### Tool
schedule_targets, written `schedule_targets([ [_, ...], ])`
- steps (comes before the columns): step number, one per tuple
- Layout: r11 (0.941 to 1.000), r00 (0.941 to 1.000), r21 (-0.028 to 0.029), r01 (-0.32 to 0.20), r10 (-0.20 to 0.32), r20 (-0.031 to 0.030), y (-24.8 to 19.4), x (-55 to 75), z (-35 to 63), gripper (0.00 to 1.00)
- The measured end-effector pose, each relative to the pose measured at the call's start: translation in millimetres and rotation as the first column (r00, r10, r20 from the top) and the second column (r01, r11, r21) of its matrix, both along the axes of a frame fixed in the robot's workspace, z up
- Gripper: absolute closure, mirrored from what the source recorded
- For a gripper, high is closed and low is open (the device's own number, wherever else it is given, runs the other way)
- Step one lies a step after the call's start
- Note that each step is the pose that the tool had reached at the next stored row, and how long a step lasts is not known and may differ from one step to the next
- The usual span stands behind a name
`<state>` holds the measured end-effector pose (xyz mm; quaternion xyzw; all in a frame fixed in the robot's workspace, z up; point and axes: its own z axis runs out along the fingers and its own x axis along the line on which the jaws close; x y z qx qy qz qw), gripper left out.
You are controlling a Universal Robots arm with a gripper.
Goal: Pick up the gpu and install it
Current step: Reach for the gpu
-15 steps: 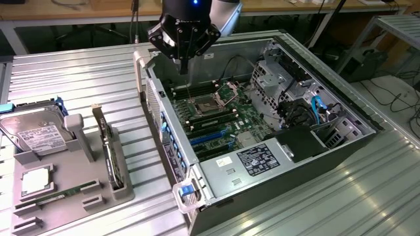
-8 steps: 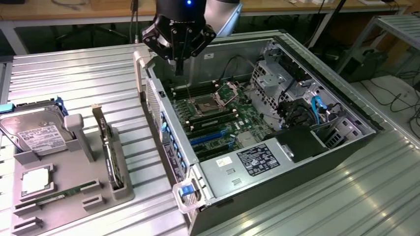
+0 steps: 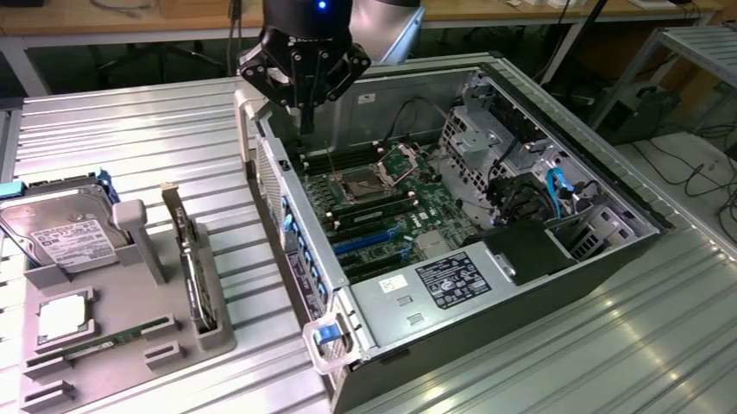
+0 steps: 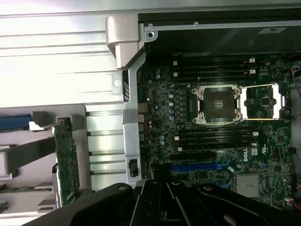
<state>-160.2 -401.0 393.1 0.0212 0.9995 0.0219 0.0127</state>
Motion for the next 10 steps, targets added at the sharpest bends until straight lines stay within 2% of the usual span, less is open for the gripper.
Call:
schedule_targets([
  [10,0.9997,0.9997,0.0,-0.023,0.023,0.0,-1.7,-13.0,0.0,0.89],
])
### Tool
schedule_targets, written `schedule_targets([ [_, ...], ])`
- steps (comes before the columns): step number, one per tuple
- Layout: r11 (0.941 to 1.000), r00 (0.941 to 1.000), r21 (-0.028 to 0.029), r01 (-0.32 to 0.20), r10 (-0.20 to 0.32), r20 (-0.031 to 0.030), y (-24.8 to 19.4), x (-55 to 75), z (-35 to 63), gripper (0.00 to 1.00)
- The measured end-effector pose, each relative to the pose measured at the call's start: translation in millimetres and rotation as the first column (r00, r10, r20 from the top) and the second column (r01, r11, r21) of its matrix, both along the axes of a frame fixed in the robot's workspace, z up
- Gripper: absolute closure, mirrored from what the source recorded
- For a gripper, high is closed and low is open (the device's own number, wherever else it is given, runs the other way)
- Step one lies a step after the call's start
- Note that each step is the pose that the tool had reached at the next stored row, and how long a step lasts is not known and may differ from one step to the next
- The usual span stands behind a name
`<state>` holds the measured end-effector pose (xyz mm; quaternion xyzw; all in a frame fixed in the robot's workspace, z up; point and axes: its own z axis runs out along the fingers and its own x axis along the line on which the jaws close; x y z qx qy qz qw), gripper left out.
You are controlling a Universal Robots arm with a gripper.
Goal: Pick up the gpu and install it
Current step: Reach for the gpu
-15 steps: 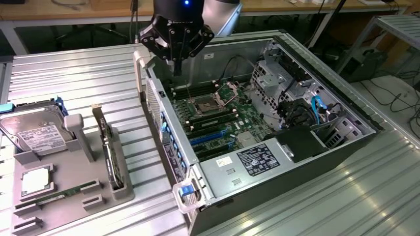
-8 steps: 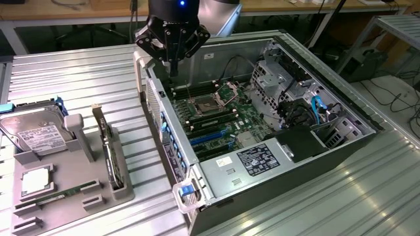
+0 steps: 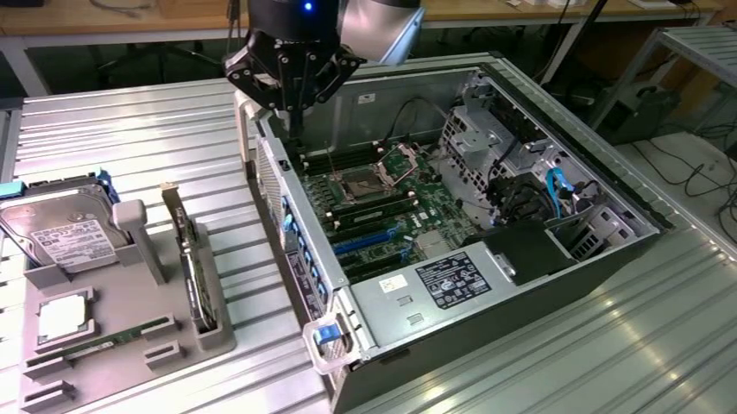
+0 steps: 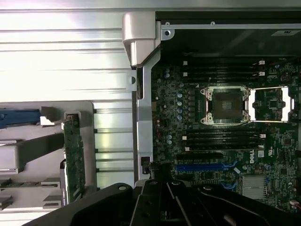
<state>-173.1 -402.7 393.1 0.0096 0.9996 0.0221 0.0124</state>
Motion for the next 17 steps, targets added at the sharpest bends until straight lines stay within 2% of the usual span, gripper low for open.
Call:
schedule_targets([
  [17,0.9996,0.9996,-0.0001,-0.03,0.03,0.0,-2.0,-21.4,0.0,0.89],
])
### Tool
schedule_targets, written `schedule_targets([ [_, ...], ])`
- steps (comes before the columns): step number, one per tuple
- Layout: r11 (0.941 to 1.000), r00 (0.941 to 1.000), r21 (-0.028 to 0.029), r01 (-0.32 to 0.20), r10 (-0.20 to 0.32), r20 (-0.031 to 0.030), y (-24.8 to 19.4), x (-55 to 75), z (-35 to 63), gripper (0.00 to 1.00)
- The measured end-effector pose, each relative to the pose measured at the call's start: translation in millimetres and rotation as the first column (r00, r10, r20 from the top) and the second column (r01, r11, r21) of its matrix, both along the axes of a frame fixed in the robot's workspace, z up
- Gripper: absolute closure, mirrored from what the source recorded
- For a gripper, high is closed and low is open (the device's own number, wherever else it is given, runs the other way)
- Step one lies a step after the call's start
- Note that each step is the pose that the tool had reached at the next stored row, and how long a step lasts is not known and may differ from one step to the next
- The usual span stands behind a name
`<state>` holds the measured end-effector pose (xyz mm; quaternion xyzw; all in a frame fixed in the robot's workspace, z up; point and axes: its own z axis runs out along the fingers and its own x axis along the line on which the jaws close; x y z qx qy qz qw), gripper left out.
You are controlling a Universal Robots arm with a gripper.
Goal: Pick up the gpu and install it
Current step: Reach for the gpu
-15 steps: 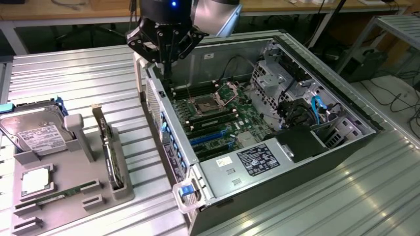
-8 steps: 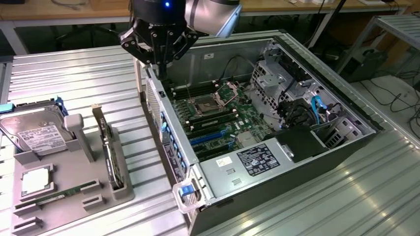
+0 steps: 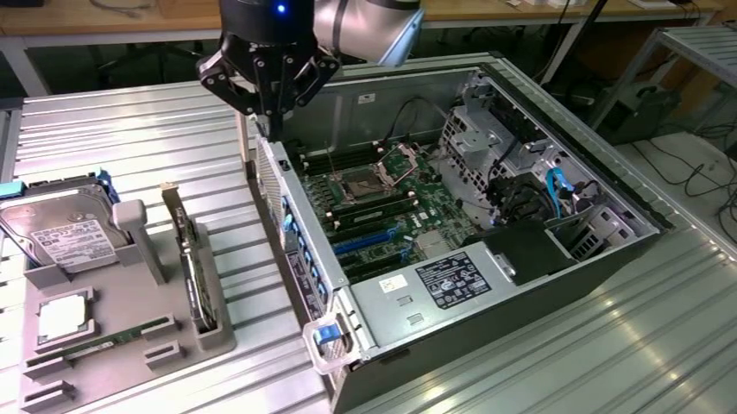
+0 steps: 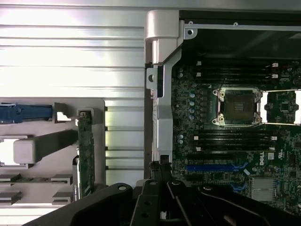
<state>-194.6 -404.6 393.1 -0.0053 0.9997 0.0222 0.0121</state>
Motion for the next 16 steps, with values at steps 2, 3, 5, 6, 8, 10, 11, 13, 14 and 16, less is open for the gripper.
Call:
schedule_targets([
  [2,1.0,1.0,0.0001,-0.003,0.003,0.0,-0.2,-2.2,-0.1,0.89],
  [3,1.0,1.0,0.0,-0.005,0.005,0.0,-0.3,-3.2,0.0,0.89],
  [5,1.0,1.0,0.0,-0.009,0.009,0.0,-0.4,-5.6,0.0,0.89],
  [6,0.9999,0.9999,0.0,-0.01,0.01,0.0,-0.5,-6.8,-0.1,0.89],
  [8,0.9999,0.9999,0.0001,-0.014,0.014,0.0,-0.8,-9.4,-0.1,0.89],
  [10,0.9999,0.9999,0.0001,-0.017,0.017,0.0,-0.9,-11.5,-0.2,0.89],
  [11,0.9998,0.9998,0.0001,-0.018,0.018,0.0,-1.1,-12.7,-0.2,0.89],
  [13,0.9998,0.9998,0.0001,-0.022,0.022,0.0,-1.4,-15.0,-0.3,0.89],
  [14,0.9997,0.9997,0.0001,-0.023,0.023,0.0,-1.5,-15.8,-0.3,0.89],
  [16,0.9997,0.9997,0.0001,-0.026,0.026,0.0,-1.7,-17.9,-0.3,0.89],
])
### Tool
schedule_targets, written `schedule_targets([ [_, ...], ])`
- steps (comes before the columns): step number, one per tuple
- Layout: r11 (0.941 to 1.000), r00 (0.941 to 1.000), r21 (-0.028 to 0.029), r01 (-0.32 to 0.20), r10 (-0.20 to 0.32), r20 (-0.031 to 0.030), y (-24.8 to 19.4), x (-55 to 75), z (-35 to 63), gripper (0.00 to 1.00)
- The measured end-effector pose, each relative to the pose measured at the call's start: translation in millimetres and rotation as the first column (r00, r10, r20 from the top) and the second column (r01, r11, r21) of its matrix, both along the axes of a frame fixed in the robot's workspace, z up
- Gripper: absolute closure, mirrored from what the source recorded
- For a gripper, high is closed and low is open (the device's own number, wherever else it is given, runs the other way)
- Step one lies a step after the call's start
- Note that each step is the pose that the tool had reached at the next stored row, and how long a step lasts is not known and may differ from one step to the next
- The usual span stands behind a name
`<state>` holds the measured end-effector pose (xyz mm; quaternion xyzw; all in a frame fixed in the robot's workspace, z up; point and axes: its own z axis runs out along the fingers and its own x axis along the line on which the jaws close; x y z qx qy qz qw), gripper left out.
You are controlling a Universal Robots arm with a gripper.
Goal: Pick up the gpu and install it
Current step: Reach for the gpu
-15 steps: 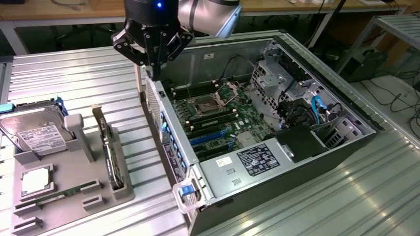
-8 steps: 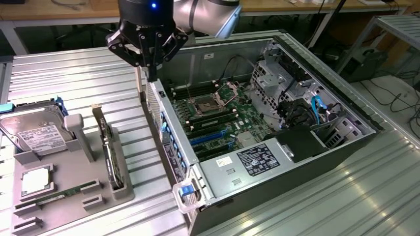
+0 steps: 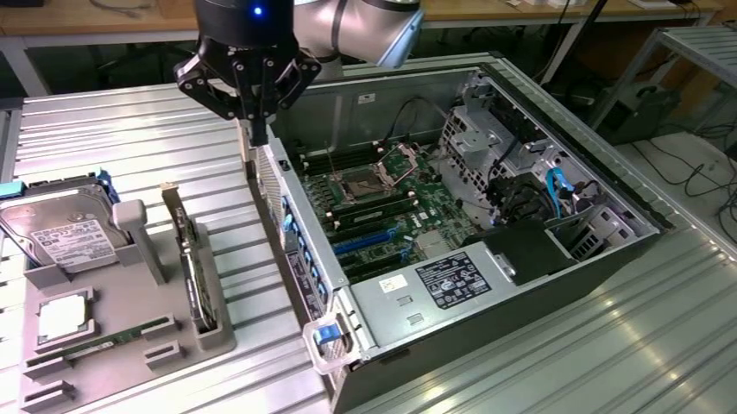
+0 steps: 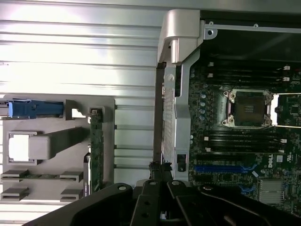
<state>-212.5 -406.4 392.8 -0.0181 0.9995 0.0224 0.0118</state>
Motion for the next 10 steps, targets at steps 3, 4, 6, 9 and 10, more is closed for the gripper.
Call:
schedule_targets([
  [3,1.0,1.0,-0.0001,-0.004,0.004,-0.0001,-0.4,-3.0,0.0,0.89],
  [4,1.0,1.0,0.0,-0.005,0.005,0.0,-0.5,-4.0,0.0,0.89],
  [6,1.0,1.0,0.0,-0.007,0.007,0.0,-0.8,-6.2,0.0,0.89],
  [9,0.9999,0.9999,-0.0001,-0.011,0.011,-0.0001,-1.2,-9.6,-0.1,0.89],
  [10,0.9999,0.9999,0.0,-0.012,0.012,0.0,-1.3,-10.9,-0.1,0.89],
])
